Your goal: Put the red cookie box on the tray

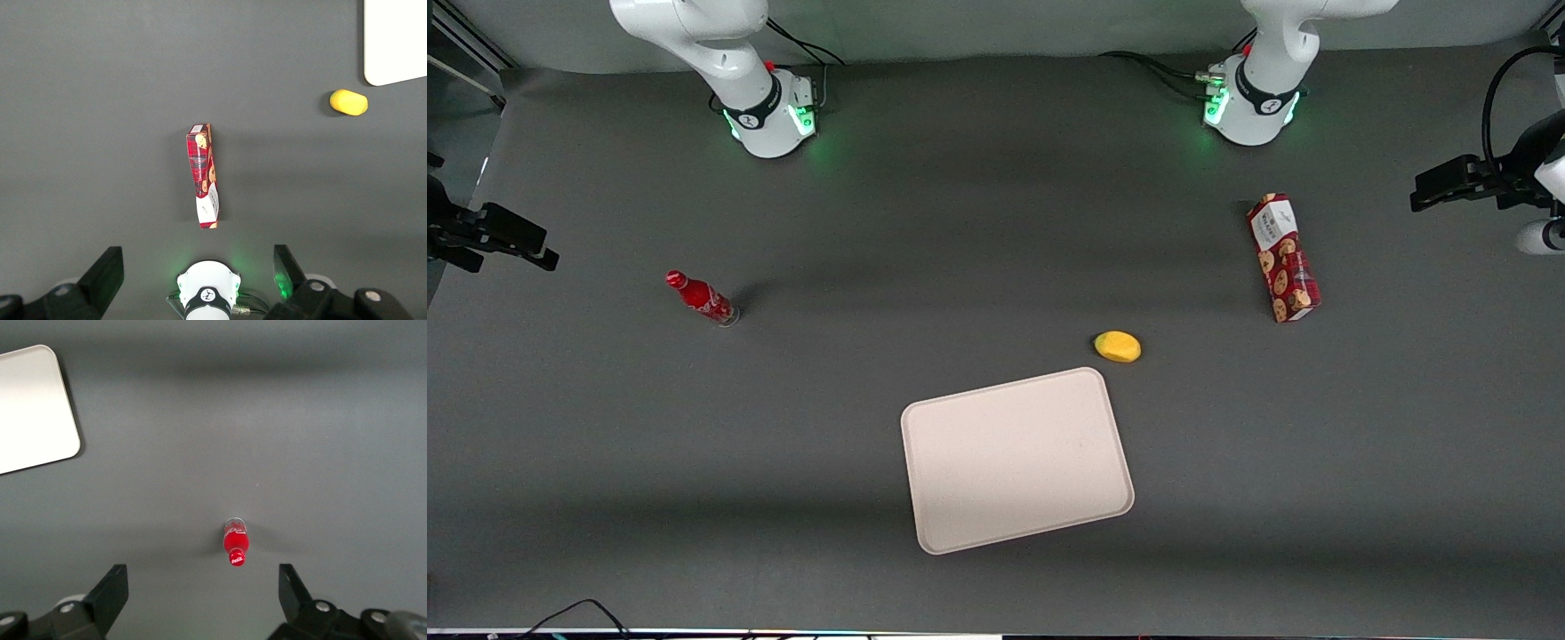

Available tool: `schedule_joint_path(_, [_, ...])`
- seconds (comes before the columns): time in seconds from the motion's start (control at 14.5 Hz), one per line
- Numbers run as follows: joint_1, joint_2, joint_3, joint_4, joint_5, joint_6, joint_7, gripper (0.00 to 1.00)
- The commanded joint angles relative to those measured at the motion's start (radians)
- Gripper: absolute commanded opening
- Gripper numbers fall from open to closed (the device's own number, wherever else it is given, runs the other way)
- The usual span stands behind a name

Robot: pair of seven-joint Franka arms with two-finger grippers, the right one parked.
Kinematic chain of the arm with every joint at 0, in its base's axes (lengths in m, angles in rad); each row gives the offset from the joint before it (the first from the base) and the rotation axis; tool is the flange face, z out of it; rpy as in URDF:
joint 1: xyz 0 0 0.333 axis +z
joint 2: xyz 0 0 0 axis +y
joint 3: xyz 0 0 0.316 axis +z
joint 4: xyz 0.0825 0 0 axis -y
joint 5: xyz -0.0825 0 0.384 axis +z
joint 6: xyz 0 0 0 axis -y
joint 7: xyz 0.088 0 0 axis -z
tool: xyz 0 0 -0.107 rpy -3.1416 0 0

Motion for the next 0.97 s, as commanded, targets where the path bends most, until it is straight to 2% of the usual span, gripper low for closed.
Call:
schedule_joint_path(0.0, [0.001, -0.027, 0.005, -0.017, 0.003, -0.008, 0.020, 1.00])
schedule_joint_path(0.48, [0.001, -0.022, 0.006, -0.017, 0.023, -0.019, 0.020, 1.00])
schedule_joint_path(0.9, [0.003, -0.042, 0.039, -0.086, 0.025, -0.007, 0.045, 1.00])
